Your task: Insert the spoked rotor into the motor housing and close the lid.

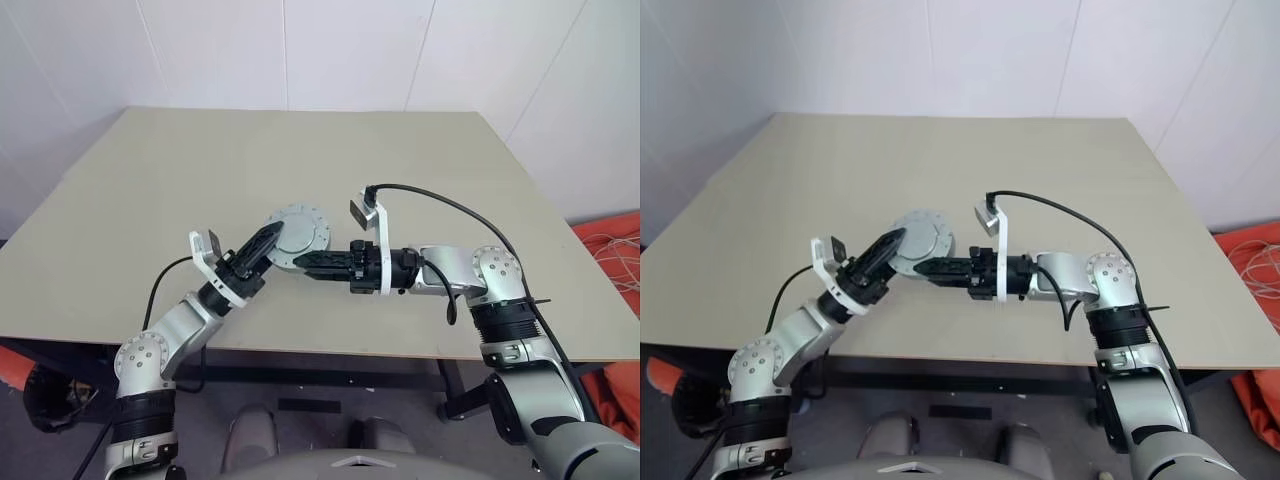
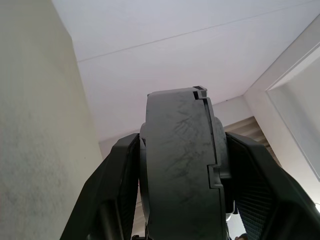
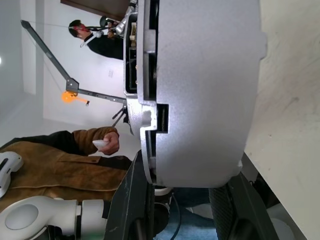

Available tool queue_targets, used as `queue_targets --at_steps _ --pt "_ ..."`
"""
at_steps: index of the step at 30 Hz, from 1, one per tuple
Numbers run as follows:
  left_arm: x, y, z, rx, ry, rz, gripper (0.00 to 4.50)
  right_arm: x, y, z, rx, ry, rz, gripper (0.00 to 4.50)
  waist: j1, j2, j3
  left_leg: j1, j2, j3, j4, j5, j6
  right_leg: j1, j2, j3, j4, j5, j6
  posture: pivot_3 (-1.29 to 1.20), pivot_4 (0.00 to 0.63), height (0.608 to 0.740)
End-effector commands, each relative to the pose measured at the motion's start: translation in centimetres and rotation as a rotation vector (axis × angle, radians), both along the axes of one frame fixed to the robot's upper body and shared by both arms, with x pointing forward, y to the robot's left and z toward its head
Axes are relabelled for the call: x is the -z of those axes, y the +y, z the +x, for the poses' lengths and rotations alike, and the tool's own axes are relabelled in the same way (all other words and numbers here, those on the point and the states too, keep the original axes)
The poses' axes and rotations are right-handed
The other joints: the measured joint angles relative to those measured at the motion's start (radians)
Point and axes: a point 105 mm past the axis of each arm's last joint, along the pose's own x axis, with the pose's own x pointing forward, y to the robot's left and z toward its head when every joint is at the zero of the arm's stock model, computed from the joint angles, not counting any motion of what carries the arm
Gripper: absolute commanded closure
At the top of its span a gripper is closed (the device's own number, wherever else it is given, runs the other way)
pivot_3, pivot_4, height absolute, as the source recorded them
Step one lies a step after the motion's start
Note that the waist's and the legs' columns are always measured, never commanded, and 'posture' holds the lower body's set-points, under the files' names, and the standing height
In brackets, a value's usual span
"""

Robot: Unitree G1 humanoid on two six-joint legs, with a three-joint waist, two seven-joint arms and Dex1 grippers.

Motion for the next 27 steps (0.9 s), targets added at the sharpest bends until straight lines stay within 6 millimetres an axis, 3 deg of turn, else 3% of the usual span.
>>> queue_targets --at_steps 1,15,23,27 --pt "-0.8 -0.3 -0.4 0.030 -0.029 -0.011 2.27 -2.4 0.5 -0.9 -0.061 -0.065 0.092 2.93 0.000 0.000 0.000 0.000 0.000 0.000 0.000 0.000 0.000 0.000 0.000 0.000 0.000 0.000 0.000 0.00 0.000 0.740" --pt "-0.7 -0.2 -0.2 -0.037 -0.005 -0.035 2.27 -1.5 0.0 0.6 0.072 -0.032 0.064 2.93 0.000 -0.001 0.000 0.000 0.000 0.000 0.000 0.000 0.000 0.001 0.000 0.000 0.000 0.000 0.000 0.00 0.000 0.740" --pt "-0.5 -0.1 0.1 -0.070 0.002 -0.036 2.38 -0.7 -0.7 1.2 0.129 -0.022 0.018 0.29 -0.001 -0.001 -0.001 0.000 0.000 0.000 0.001 0.000 0.000 0.002 0.000 0.000 0.000 0.000 0.001 0.00 0.000 0.740" --pt "-0.5 -0.1 0.4 -0.098 0.001 -0.047 2.38 -0.6 -0.9 1.2 0.137 -0.024 0.016 0.27 -0.001 -0.002 -0.001 -0.001 0.000 0.000 0.001 0.000 0.000 0.002 0.000 0.000 0.000 0.000 0.001 0.00 0.000 0.740"
